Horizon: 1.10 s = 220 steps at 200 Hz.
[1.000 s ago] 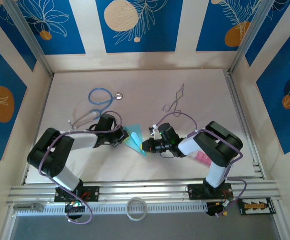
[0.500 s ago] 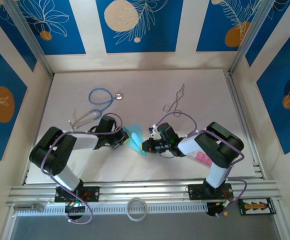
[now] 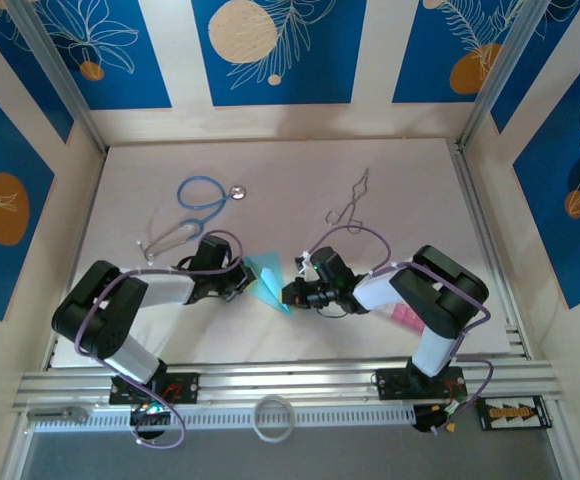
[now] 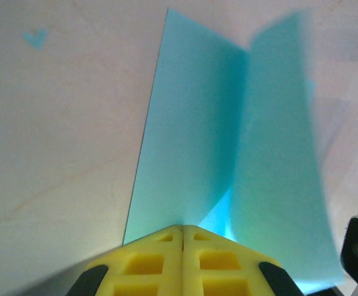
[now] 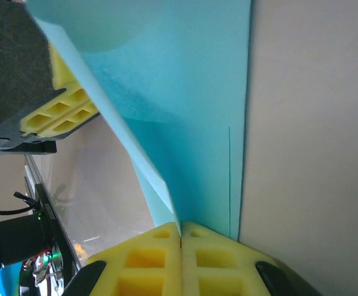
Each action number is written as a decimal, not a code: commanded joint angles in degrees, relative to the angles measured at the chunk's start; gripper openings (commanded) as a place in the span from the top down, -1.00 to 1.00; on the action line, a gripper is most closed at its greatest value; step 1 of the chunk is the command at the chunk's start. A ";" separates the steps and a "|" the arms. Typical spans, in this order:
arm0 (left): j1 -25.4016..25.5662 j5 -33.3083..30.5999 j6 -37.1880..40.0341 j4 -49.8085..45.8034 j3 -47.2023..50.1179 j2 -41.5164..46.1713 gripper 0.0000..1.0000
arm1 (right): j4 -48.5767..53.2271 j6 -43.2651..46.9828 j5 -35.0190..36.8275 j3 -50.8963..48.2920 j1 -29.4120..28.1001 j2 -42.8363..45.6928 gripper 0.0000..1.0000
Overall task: Fold a paper plane with a square sheet of paper (pick it up from the middle)
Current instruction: Fourth fold the wing at the center of the table.
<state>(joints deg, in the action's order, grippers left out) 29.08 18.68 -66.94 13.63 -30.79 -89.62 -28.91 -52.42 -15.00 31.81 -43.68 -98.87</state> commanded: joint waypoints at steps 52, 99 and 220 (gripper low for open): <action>3.05 -0.45 6.26 -3.40 -1.04 5.88 0.87 | 2.25 0.26 -0.58 0.20 -0.44 0.09 1.00; 3.97 1.40 5.05 -3.06 -0.75 2.33 1.00 | 1.48 -0.53 -0.30 -0.30 -0.40 -0.18 1.00; 4.66 -2.40 1.72 -5.68 3.35 0.62 1.00 | -0.16 -5.61 2.09 -2.16 -1.31 2.25 1.00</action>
<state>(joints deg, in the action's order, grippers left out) 32.95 19.16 -64.27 12.99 -29.95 -88.90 -29.56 -56.03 -14.09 31.20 -44.03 -98.56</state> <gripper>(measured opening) 0.048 0.057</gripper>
